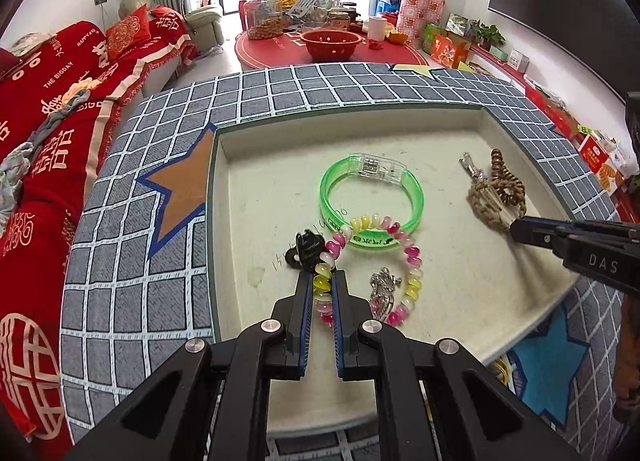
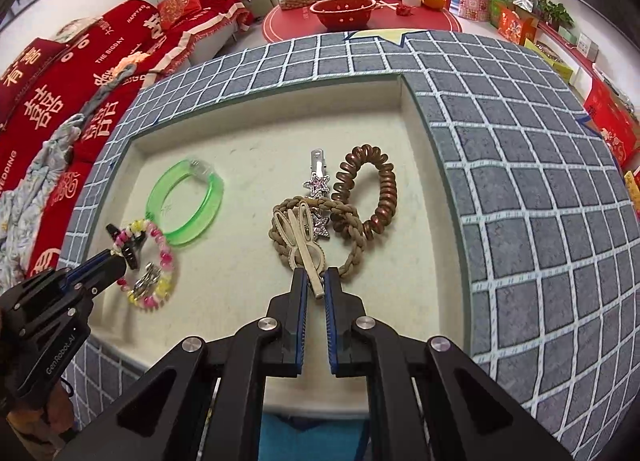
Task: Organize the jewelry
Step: 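Carry the beaded bracelet and hair clip into the tray and open both grippers, then move both tools back over the heart pendant and yellow hair tie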
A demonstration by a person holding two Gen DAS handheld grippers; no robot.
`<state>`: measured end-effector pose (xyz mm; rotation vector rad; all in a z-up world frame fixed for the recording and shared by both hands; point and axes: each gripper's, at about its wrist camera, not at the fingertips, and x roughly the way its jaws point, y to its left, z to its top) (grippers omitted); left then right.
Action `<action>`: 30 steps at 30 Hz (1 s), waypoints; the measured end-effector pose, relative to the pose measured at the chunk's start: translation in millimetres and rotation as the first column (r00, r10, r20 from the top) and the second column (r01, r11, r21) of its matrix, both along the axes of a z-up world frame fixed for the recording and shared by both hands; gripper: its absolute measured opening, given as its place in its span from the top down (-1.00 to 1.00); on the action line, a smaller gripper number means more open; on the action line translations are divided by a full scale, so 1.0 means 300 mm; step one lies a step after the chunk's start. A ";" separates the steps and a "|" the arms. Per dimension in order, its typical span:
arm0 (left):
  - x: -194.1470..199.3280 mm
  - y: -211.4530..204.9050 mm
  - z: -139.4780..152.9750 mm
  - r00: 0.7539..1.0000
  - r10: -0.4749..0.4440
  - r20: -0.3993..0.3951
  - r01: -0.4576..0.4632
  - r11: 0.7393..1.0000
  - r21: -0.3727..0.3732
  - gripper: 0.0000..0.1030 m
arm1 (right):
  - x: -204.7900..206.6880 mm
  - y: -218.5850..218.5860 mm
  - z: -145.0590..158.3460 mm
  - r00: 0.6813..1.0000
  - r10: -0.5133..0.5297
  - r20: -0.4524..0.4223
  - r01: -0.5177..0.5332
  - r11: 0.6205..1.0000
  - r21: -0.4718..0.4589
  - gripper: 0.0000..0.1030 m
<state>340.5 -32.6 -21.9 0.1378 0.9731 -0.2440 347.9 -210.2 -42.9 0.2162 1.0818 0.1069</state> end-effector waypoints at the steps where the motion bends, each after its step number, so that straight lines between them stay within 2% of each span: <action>1: 0.008 -0.002 -0.004 1.000 0.002 -0.002 -0.002 1.000 0.002 0.56 | 0.009 -0.008 0.001 1.000 -0.006 0.001 0.006 1.000 -0.003 0.82; 7: 0.024 -0.023 -0.021 1.000 0.001 0.001 -0.001 1.000 0.028 0.56 | 0.040 -0.026 -0.002 1.000 -0.024 -0.001 0.024 1.000 0.000 0.82; 12: 0.005 -0.037 -0.010 1.000 -0.008 0.028 0.006 0.998 0.063 0.56 | 0.037 -0.024 -0.004 1.000 -0.022 -0.006 0.022 1.000 0.010 0.81; 19: -0.021 -0.045 0.014 0.999 -0.012 0.043 0.008 0.997 0.074 0.56 | 0.031 -0.024 -0.012 0.999 -0.013 -0.029 0.015 0.999 0.047 0.80; 21: -0.027 -0.048 0.017 0.999 -0.008 0.046 0.005 0.997 0.081 0.55 | 0.026 -0.024 -0.009 0.999 -0.011 -0.030 0.013 0.998 0.064 0.67; 22: -0.029 -0.047 0.018 0.999 -0.005 0.047 0.002 0.997 0.083 0.55 | 0.021 -0.024 -0.007 0.999 -0.012 -0.029 0.014 0.997 0.072 0.37; 23: -0.030 -0.046 0.019 0.999 -0.001 0.048 -0.003 0.996 0.085 0.55 | 0.016 -0.026 -0.001 1.000 -0.014 -0.025 0.016 0.996 0.086 -0.08; 24: -0.033 -0.043 0.022 0.999 0.004 0.049 -0.008 0.996 0.085 0.55 | 0.008 -0.028 0.007 1.000 -0.016 -0.013 0.018 0.995 0.099 -0.24; 25: -0.034 -0.040 0.025 0.999 0.009 0.052 -0.013 0.996 0.085 0.55 | -0.002 -0.030 0.019 1.000 -0.019 0.005 0.019 0.994 0.107 -0.30; 30: -0.047 -0.028 0.059 0.996 0.032 0.086 -0.039 0.996 0.078 0.55 | -0.037 -0.028 0.064 0.999 -0.027 0.039 0.022 0.992 0.124 -0.30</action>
